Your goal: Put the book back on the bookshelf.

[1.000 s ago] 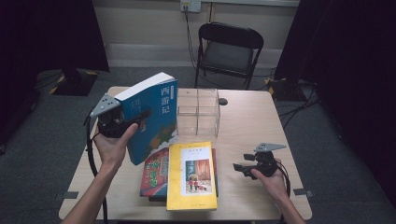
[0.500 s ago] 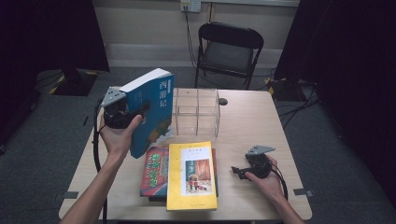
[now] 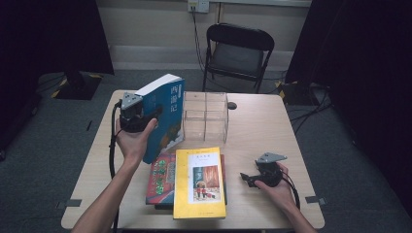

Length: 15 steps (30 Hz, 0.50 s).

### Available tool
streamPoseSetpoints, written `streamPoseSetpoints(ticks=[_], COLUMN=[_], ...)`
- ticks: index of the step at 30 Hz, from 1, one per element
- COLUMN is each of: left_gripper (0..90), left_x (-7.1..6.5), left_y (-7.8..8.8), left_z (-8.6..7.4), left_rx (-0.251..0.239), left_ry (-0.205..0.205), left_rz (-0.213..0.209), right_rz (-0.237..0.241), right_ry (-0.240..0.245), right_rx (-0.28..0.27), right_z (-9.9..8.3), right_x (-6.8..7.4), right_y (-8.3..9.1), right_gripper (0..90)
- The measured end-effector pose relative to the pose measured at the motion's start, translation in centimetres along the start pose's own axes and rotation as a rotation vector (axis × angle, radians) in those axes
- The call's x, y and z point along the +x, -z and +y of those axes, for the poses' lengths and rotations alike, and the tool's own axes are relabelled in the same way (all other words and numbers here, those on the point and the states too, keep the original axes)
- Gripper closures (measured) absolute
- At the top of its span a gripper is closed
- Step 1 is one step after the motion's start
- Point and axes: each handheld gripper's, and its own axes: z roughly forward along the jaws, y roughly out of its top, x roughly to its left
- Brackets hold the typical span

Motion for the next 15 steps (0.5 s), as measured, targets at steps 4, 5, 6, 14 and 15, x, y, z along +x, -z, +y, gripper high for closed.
streamPoseSetpoints(ticks=[4, 5, 6, 14, 15], left_gripper=[61.9, 61.9, 61.9, 61.9, 61.9], left_x=[-0.1, -0.1, -0.1, -0.7, -0.6], left_y=[-0.6, -0.8, -0.9, -2.2, -2.5], left_z=[0.1, 0.2, 0.3, 0.7, 0.6], left_rx=[0.009, 0.003, 0.005, 0.027, 0.025], left_ry=[0.003, 0.014, 0.016, -0.023, -0.018], left_rz=[0.024, 0.028, 0.033, 0.072, 0.072], right_rz=[0.000, 0.000, 0.001, 0.005, 0.005], right_ry=[0.000, 0.000, 0.000, 0.006, 0.007], right_rx=[0.000, 0.000, -0.001, -0.001, 0.000], right_z=[0.0, 0.0, 0.0, -0.1, -0.1], right_x=[0.0, 0.0, 0.0, 0.0, 0.0], right_y=[0.0, 0.0, 0.0, 0.1, 0.1], right_gripper=[15.1, 15.1, 15.1, 15.2, 15.1])
